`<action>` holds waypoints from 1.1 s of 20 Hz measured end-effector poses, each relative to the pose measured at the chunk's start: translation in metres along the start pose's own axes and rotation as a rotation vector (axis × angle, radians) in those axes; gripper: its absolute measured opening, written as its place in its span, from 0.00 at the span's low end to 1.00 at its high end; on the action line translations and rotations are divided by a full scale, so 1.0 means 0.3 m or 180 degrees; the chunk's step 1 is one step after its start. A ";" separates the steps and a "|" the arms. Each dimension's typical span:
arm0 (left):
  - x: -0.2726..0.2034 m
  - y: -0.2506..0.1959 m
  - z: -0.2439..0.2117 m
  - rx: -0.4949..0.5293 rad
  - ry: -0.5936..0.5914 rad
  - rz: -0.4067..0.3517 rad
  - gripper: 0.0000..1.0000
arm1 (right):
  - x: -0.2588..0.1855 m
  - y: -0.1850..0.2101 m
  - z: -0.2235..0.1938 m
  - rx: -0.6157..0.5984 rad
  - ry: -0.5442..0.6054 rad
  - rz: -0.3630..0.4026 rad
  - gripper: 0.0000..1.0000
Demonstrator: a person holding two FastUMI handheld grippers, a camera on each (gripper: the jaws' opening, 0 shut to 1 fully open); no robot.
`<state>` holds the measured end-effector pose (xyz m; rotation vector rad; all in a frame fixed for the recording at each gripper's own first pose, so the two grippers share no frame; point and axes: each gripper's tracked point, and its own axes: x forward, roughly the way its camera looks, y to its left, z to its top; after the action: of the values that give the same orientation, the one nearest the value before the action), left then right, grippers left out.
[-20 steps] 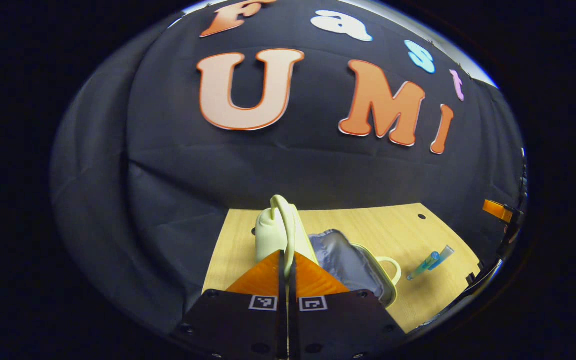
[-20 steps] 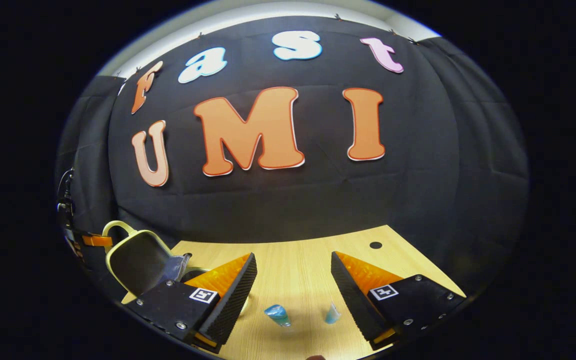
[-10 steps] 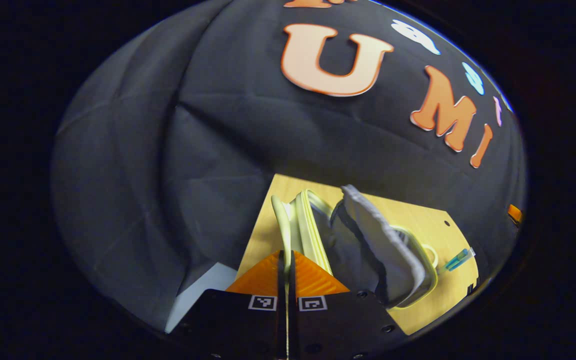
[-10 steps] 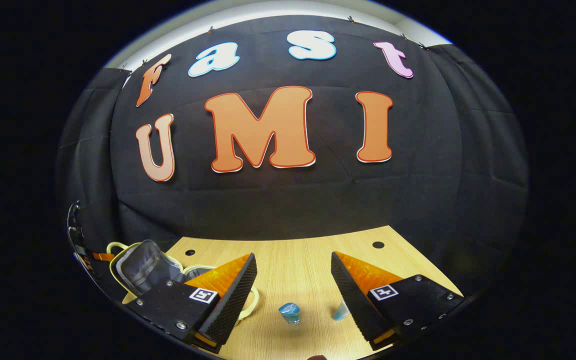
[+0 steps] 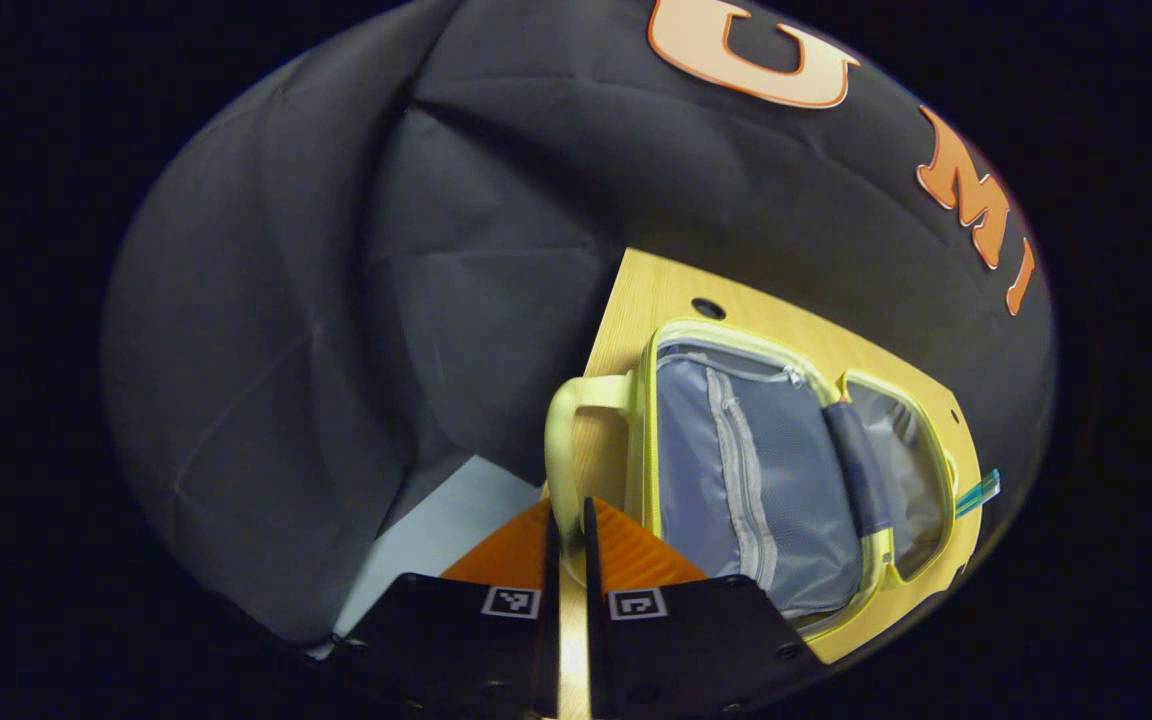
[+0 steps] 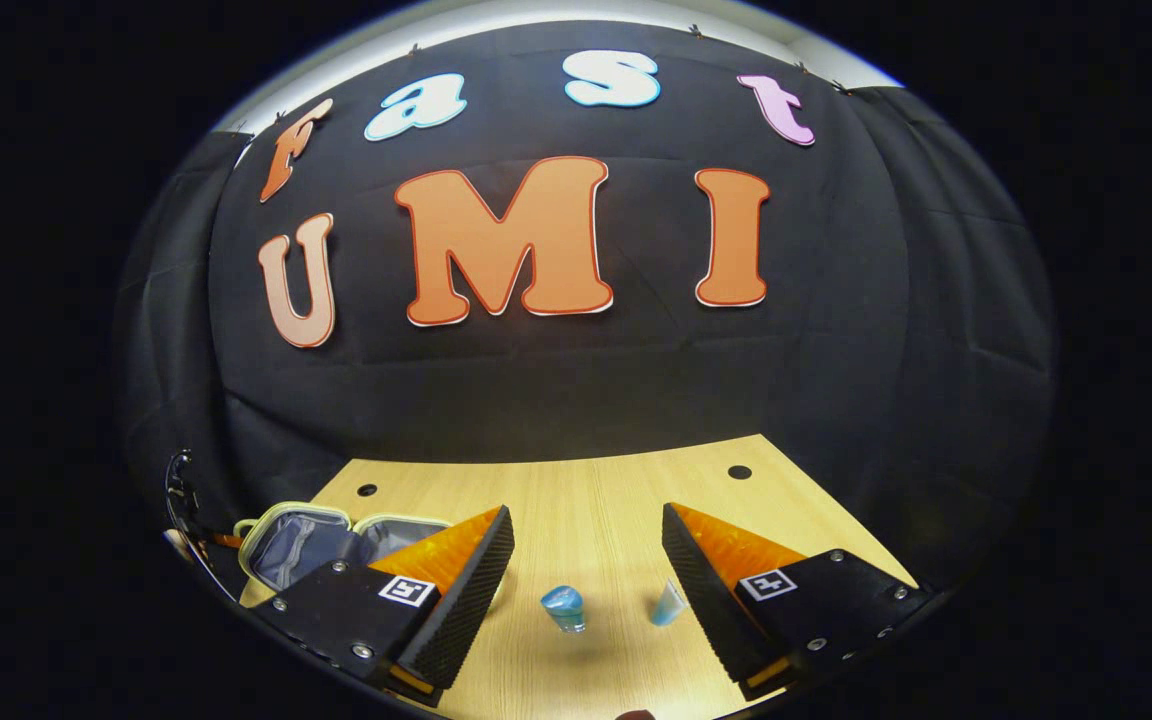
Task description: First open the suitcase, pack the skin care products into it, and then close the suitcase.
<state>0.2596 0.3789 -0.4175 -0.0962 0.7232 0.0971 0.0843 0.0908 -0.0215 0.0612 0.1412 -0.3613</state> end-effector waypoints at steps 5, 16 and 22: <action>0.033 0.022 -0.014 -0.0005 0.0004 0.0229 0.22 | -0.008 -0.038 -0.029 -0.0026 0.0060 -0.0059 0.95; -0.368 -0.206 0.318 0.0726 -0.0876 0.0902 0.95 | 0.041 -0.107 -0.068 -0.0069 0.0072 0.0058 0.95; -0.697 -0.750 0.529 0.0992 -0.1717 0.0655 0.98 | 0.092 -0.212 -0.083 -0.0183 0.0099 0.0164 0.95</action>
<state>0.2352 0.1637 -0.1482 0.2951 0.2003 0.1967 0.0840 0.0240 -0.0523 0.0138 0.1804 -0.3048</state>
